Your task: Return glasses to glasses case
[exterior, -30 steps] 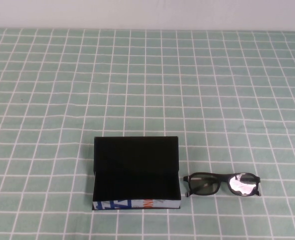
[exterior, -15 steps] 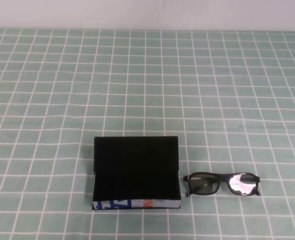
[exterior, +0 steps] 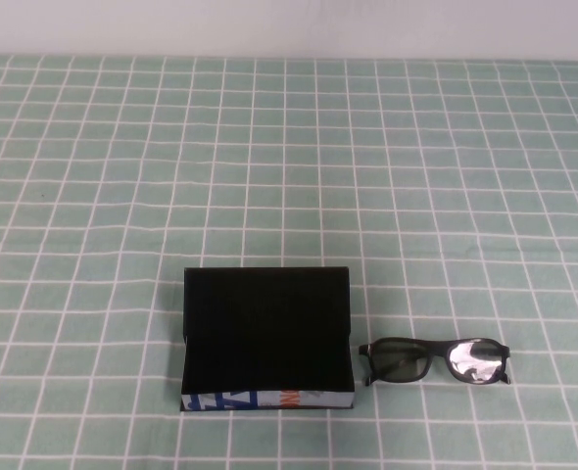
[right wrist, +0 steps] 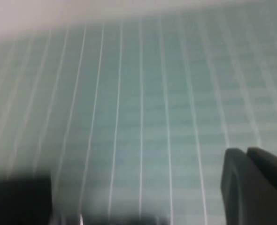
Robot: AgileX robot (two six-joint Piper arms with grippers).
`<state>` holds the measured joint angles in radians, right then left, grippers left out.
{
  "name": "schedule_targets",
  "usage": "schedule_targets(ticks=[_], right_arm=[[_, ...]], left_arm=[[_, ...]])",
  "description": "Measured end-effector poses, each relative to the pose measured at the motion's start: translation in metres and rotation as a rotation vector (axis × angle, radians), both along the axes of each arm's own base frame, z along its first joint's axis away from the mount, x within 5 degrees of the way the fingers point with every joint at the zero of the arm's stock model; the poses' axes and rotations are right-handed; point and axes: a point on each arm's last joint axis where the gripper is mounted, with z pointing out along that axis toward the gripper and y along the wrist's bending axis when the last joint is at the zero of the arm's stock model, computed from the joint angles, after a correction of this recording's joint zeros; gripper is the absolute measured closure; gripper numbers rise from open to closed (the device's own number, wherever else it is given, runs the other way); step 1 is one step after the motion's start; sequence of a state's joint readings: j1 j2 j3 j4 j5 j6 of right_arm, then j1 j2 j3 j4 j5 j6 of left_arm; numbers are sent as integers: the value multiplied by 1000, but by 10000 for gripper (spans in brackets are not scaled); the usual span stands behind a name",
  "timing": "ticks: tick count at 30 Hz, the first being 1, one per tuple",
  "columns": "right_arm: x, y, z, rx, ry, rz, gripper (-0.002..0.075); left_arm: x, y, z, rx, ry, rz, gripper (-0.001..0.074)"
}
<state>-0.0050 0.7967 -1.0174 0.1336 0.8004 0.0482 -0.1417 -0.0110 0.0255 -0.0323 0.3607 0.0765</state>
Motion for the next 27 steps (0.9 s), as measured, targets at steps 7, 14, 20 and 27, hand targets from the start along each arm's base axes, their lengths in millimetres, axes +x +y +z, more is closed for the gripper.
schedule_targets(ticks=[7, 14, 20, 27], right_arm=[[52, 30, -33, -266, 399, 484, 739], [87, 79, -79, -465, 555, 896, 736], [98, 111, -105, -630, 566, 1010, 629], [107, 132, -125, -793, 492, 1187, 310]], left_arm=[[0, 0, 0, 0, 0, 0, 738], [0, 0, 0, 0, 0, 0, 738], [0, 0, 0, 0, 0, 0, 738], [0, 0, 0, 0, 0, 0, 738]])
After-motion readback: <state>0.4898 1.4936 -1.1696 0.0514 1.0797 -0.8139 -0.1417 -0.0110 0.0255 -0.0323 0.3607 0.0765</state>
